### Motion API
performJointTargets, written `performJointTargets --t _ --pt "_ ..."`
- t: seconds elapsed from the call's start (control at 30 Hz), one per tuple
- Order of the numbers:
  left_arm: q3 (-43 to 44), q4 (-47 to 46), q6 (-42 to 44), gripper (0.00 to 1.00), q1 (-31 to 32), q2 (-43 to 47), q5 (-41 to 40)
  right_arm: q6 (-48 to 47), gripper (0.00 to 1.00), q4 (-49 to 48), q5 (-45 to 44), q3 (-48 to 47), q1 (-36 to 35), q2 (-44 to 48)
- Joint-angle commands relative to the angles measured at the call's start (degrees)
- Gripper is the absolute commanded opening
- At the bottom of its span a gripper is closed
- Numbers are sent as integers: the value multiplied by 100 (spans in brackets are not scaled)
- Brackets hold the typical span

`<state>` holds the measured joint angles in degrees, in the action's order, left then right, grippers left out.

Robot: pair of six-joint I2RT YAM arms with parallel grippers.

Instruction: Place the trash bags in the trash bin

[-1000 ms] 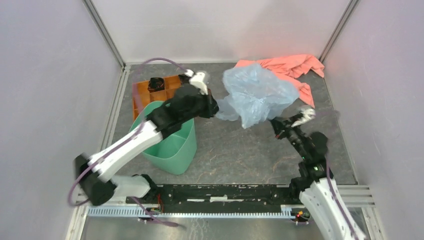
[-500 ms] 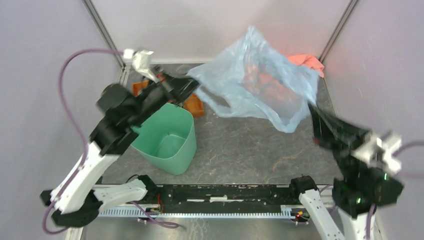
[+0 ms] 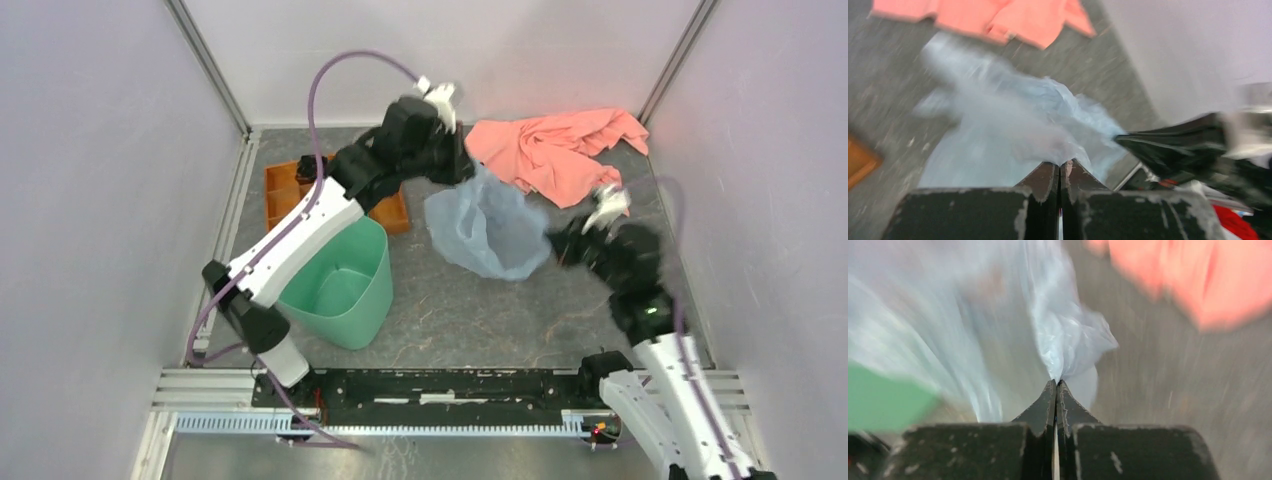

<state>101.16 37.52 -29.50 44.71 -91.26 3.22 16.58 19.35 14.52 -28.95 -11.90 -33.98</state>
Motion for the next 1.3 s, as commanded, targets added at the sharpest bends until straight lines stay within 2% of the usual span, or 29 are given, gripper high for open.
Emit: performJointTargets --t 0.0,0.07,0.13,0.17,0.2,0.27,0.33,0.37,0.47,0.53,0.6,0.7,0.77,0.87,0.97,1.2,1.27 --pt "1598 -244 335 2 124 252 1335 -43 0 -1224 455 -3072 -1 102" --pt "293 -2094 -63 2 138 1031 2083 299 1 -2413 1015 -2846 -2 580" --pt "-1406 -3710 -506 2 152 2103 1965 420 1 -3215 1010 -2013 2 1347" --pt "-2123 -3941 -527 2 152 2405 1547 314 1 -3239 854 -1519 -3 1628" --pt "-2587 -3685 -493 2 152 2603 953 158 1 -3032 546 -1118 -1 1883" --pt "-3001 -2391 -415 2 139 2605 -287 -115 1 -2031 -48 -396 -3 2053" --pt "-3047 -1278 -250 2 122 2423 -800 -63 0 -808 -307 377 -5 1805" --pt "-3064 -1002 -120 2 123 2370 -817 36 0 -594 -180 748 2 1563" --pt "-2907 -759 164 2 117 2477 -789 217 0 -1143 1291 1548 0 875" --pt "-2559 -813 270 2 119 2625 -906 224 0 -1134 1503 1040 0 628" --pt "-2360 -1074 345 2 121 2776 -930 -7 0 -941 1348 60 0 662" --pt "-2457 -1452 383 2 120 2965 -867 -454 0 -767 829 -1078 -1 912" --pt "-2633 -1411 308 2 122 2982 -856 -652 1 -640 476 -1403 -1 1052" --pt "-3095 -1341 195 2 121 3043 -849 -697 1 -531 279 -1151 4 1239" --pt "-3399 -1326 173 2 122 3117 -919 -520 1 -481 458 -582 -6 1405" --pt "-3131 -1300 399 2 117 2870 -607 164 3 -916 1122 698 -1 1990" --pt "-2989 -1296 435 2 118 2687 -557 139 4 -944 1125 806 -2 2046"
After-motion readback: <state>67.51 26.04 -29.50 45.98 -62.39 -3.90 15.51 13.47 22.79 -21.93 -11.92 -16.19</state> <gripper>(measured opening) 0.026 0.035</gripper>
